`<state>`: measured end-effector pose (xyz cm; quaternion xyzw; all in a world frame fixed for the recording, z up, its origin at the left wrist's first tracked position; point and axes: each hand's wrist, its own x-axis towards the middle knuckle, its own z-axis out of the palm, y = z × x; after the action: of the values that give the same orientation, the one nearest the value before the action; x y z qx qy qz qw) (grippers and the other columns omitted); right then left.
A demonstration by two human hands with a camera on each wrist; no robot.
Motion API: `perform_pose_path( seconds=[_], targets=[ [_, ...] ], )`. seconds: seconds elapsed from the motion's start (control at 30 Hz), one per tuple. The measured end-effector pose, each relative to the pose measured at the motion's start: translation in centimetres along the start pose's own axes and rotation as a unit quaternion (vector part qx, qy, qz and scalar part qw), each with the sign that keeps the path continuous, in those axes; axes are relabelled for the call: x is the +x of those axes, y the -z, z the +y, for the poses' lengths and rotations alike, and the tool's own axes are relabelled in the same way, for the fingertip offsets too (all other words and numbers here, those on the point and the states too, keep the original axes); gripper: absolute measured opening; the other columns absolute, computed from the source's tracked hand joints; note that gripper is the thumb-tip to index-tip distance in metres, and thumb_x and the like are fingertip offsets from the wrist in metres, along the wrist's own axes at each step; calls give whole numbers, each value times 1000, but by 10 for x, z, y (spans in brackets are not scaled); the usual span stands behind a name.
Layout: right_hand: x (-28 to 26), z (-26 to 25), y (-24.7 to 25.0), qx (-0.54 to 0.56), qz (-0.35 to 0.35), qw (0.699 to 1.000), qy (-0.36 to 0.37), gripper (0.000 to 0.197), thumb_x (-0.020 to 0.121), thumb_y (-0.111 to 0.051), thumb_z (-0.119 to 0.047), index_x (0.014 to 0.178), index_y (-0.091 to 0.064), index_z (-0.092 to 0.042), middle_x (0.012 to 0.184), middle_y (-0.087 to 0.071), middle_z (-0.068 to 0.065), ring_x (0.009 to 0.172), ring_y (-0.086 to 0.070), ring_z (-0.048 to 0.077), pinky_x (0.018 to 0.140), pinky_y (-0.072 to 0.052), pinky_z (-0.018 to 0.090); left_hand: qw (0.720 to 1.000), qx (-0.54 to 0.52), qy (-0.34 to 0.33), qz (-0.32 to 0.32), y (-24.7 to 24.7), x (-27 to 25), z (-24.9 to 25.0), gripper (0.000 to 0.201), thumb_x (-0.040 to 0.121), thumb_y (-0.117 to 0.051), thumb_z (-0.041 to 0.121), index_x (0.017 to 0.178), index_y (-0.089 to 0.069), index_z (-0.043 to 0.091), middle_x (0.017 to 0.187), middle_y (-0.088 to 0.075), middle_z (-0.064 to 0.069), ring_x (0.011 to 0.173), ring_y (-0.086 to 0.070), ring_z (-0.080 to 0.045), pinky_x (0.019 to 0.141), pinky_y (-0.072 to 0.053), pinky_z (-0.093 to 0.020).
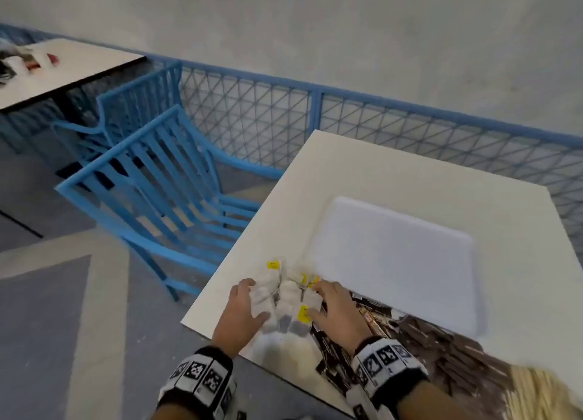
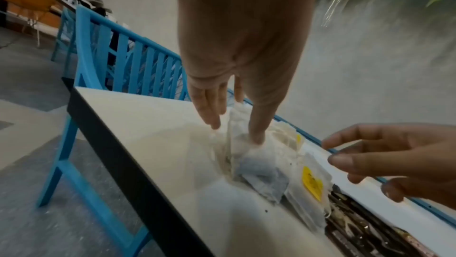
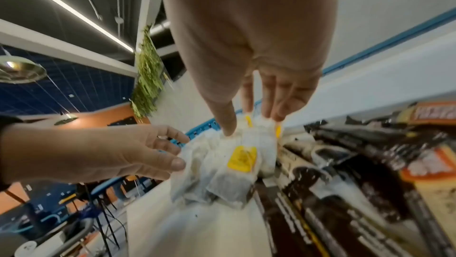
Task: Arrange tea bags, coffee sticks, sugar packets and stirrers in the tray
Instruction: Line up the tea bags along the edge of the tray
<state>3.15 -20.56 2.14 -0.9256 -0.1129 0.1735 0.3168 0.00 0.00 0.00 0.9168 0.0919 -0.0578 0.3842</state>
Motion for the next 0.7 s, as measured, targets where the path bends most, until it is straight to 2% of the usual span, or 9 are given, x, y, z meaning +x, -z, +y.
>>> perform_pose_path(
  seconds=[0.1, 0.2, 0.27, 0.37, 0.43, 0.5, 0.57, 0.67, 0.7],
  targets=[
    [9, -1, -6, -28, 9, 999, -40, 65, 80, -65, -30, 135, -33, -19, 128, -41, 6, 120, -35, 24, 100, -34, 34, 998, -33, 38, -37, 0, 3, 0, 69, 76, -72, 11, 133, -32, 12, 109, -54, -9, 102, -55, -28, 84, -45, -30],
    [15, 1, -15, -45, -2, 997, -68, 70, 79, -66, -30, 138, -30, -19, 132, -44, 7, 124, -37, 26, 102, -37, 39, 998, -26, 58, -17, -3, 5, 2, 61, 80, -67, 10, 133, -36, 12, 94, -56, -5, 87, -53, -22, 73, -37, -24],
    [17, 4, -20, -41, -3, 996, -77, 60, 80, -65, -27, 132, -37, -19, 126, -52, 7, 118, -47, 26, 96, -43, 38, 998, -16, 65, -2, -2, 6, 4, 47, 82, -65, 10, 126, -47, 10, 90, -57, -4, 83, -51, -19, 69, -34, -21],
    [18, 7, -20, -18, -5, 998, -62, 35, 83, -60, -24, 115, -55, -12, 110, -60, 7, 104, -55, 25, 84, -43, 31, 999, 12, 48, -2, -2, 5, 9, 9, 83, -63, 12, 89, -56, 14, 78, -53, 1, 82, -50, -22, 59, -30, -18],
    [16, 7, -14, 9, 2, 999, -31, 17, 83, -58, -20, 92, -62, -6, 91, -60, 7, 91, -56, 25, 72, -38, 29, 999, 19, 29, 8, -2, 5, 8, 18, 83, -64, 14, 74, -49, 17, 72, -46, 7, 79, -48, -22, 60, -33, -14],
    [12, 10, -4, 45, 20, 999, -13, 17, 84, -58, -19, 81, -61, -2, 75, -52, 3, 80, -54, 23, 61, -32, 24, 999, 5, 17, 39, -1, 3, 9, 13, 82, -67, 14, 79, -54, 16, 78, -46, 5, 79, -47, -19, 63, -31, -15],
    [6, 12, 9, 66, 40, 997, -8, 19, 86, -59, -22, 85, -63, -4, 77, -48, 0, 78, -50, 18, 61, -33, 17, 998, -29, 14, 58, 3, 0, 12, 13, 81, -69, 11, 82, -57, 15, 89, -51, 0, 82, -50, -18, 71, -37, -21],
    [-3, 19, 28, 107, 63, 992, 9, 16, 88, -60, -27, 74, -54, -22, 73, -47, -8, 67, -43, 5, 59, -34, 13, 993, -88, 16, 79, 7, -3, 22, 10, 83, -66, 9, 78, -57, 10, 86, -58, -6, 81, -52, -22, 71, -45, -30],
    [-5, 20, 35, 122, 65, 990, 14, 18, 88, -61, -28, 73, -51, -26, 72, -47, -10, 65, -42, 3, 59, -35, 14, 991, -109, 18, 80, 8, -4, 27, 10, 84, -64, 10, 79, -57, 5, 80, -57, -7, 76, -51, -21, 68, -45, -29]
  ],
)
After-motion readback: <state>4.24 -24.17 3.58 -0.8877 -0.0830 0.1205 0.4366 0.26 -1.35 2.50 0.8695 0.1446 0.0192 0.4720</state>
